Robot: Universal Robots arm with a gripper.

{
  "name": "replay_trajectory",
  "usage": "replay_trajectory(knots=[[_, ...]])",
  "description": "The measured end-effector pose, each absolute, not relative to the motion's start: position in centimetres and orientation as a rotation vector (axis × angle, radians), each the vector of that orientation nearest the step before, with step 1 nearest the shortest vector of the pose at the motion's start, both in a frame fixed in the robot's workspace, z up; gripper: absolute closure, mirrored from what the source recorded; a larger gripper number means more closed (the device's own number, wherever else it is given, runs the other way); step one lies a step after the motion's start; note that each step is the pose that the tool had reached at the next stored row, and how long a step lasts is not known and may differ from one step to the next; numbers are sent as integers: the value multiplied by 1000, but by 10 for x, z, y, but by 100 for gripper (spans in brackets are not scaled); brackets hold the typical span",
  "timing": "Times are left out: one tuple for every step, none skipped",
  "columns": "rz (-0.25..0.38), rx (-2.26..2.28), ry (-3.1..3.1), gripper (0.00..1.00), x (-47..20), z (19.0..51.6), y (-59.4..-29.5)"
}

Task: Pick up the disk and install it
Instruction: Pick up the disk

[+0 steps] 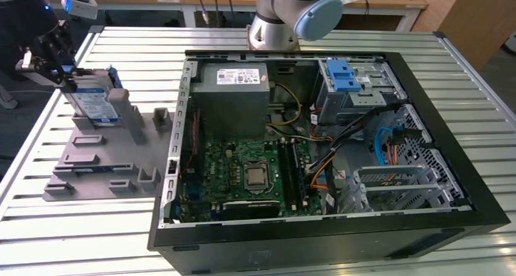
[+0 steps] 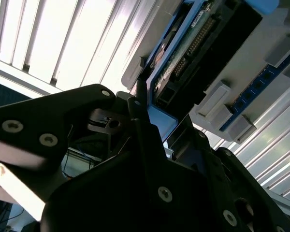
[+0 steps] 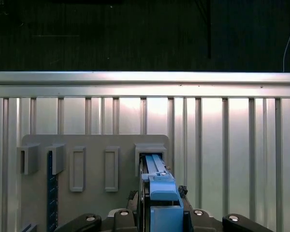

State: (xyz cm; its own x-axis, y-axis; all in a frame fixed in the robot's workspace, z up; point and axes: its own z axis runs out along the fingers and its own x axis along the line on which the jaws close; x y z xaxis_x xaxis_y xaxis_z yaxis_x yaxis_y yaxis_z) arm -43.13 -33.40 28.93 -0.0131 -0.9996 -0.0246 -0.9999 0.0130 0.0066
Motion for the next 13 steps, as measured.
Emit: replay_trajectory(knots=[[34,-2198,2227,58,-431,289,-334],[34,-2198,2227,58,-431,289,-334],[34,-2198,2227,59,-431,289,-334],[34,-2198,2227,59,-431,289,-334],[34,-2198,2227,59,-431,289,-334],[34,-2198,2227,64,-431,289,-334],[34,-2198,2227,64,-431,289,-334],[34,-2198,2227,64,-431,289,-334],[34,-2198,2227,64,-431,289,-334],[34,-2198,2227,64,-431,289,-334],[34,-2198,2227,64,-431,289,-334],[34,-2198,2227,64,-431,289,-334],[34,-2198,2227,64,-431,289,-334]])
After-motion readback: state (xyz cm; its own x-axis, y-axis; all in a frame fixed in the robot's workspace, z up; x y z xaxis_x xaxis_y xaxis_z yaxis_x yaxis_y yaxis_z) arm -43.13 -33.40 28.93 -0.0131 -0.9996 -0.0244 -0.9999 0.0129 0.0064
